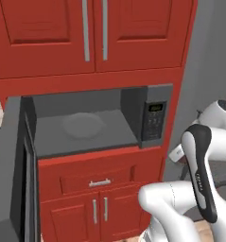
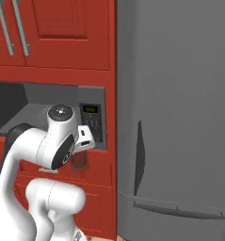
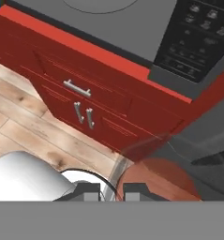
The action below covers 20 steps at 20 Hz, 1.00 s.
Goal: Place the microwavable item in the microwave. Then, close the microwave door and press the start button.
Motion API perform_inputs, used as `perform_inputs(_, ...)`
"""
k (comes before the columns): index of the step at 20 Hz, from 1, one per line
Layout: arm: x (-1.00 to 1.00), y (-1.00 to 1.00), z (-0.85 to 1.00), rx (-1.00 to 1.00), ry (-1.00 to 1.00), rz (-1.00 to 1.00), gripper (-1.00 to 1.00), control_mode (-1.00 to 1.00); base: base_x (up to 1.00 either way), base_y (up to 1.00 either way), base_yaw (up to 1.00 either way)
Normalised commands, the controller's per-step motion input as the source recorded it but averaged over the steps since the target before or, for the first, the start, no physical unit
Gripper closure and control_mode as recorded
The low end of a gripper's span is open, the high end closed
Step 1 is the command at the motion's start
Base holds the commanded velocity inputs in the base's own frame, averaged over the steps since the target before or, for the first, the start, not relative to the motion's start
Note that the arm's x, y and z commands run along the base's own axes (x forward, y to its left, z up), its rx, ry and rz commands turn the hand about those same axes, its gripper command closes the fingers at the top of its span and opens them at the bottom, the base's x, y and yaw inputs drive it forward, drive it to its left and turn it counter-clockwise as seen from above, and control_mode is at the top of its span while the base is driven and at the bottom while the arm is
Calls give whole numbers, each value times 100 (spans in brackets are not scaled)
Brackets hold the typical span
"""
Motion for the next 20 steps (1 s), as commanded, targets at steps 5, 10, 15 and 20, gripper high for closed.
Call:
perform_inputs(5, 0, 0, 0, 0, 0, 0, 100, 100, -46, -1, 57)
perform_inputs(10, 0, 0, 0, 0, 0, 0, 100, 100, 0, -2, 48)
perform_inputs(15, 0, 0, 0, 0, 0, 0, 100, 100, 17, 0, 45)
perform_inputs(20, 0, 0, 0, 0, 0, 0, 100, 100, 9, -6, 36)
